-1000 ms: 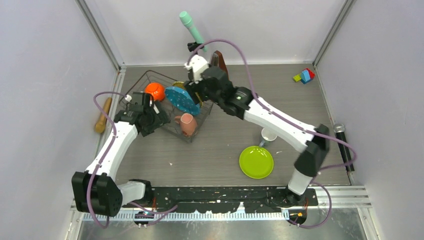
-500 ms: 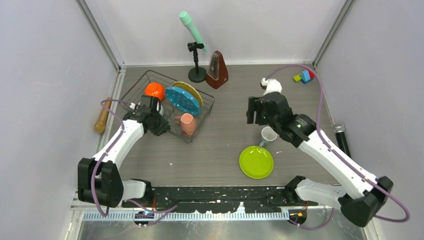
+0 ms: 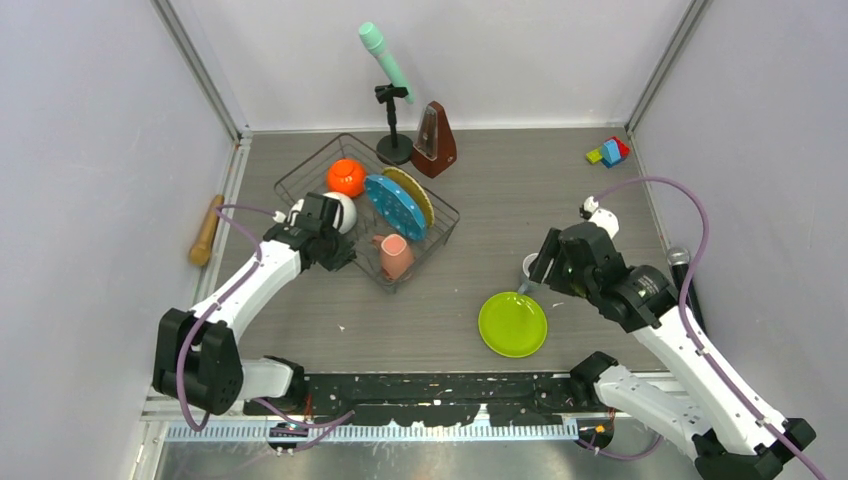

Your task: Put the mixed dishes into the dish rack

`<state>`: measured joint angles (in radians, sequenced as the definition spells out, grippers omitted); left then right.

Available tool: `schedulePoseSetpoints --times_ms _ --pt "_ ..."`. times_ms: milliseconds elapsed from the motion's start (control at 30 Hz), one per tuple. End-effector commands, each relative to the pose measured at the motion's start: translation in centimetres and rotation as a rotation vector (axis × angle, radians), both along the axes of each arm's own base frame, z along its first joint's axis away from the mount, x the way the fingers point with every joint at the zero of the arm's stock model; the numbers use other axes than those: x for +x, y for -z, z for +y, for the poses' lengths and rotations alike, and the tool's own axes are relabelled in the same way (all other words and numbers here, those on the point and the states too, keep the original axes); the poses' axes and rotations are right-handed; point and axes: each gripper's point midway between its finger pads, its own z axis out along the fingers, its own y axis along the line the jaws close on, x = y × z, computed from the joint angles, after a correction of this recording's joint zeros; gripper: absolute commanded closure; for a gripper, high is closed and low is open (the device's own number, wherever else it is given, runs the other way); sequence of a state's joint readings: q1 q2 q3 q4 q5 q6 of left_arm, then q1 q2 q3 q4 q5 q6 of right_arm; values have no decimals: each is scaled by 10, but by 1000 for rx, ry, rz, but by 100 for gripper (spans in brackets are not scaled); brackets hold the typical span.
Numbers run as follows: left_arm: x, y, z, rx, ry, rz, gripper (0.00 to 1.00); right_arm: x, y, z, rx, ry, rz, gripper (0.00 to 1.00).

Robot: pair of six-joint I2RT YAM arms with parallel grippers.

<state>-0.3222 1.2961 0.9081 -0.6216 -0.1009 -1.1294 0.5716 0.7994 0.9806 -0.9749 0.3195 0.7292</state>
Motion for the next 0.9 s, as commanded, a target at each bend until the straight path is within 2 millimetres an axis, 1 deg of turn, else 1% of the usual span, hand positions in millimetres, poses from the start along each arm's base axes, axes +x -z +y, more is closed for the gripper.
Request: schedulePoseSetpoints --times_ms 0,33,67,100,167,200,233,267,300,333,367,400,500,533,667,767,867 --pt "6 -10 -27 -44 69 -73 100 -16 23 -5 73 123 95 35" --pt "6 -10 -29 -52 60 -76 100 -19 32 -8 68 145 113 36" --pt "6 -10 -31 -62 56 -82 100 -19 35 -9 88 179 117 36" --pt "6 -10 -33 -74 50 -89 100 -20 42 -14 75 216 126 36" --pt "5 -9 -37 -96 44 -97 99 -19 49 -24 73 313 124 35" --pt "6 -10 -39 -107 48 -105 97 -16 50 -31 78 390 109 35" --pt "6 -10 -39 -111 53 -109 95 -16 52 -35 70 425 113 35" --pt "5 -10 -38 -104 56 -110 89 -12 53 -39 64 468 103 35" --pt "5 -12 -37 -93 63 -113 81 -9 52 -41 57 488 95 34" --pt "5 -14 -34 -74 69 -114 76 -5 53 -46 28 524 89 34" --pt "4 -16 -31 -53 76 -115 67 -1 53 -48 6 542 95 34" --pt "3 -20 -28 -32 85 -120 63 2 53 -50 -13 554 90 35" --pt "1 -32 -16 35 113 -136 53 18 53 -47 -35 552 87 36" --pt "-1 -36 -12 55 127 -141 48 23 52 -44 -20 551 77 37" --pt "-9 -56 1 111 156 -172 35 38 61 -39 7 554 82 39" --pt "-14 -73 9 145 176 -216 32 45 72 -37 12 560 103 40" --pt "-17 -89 10 162 238 -260 32 55 83 -32 37 555 107 40"
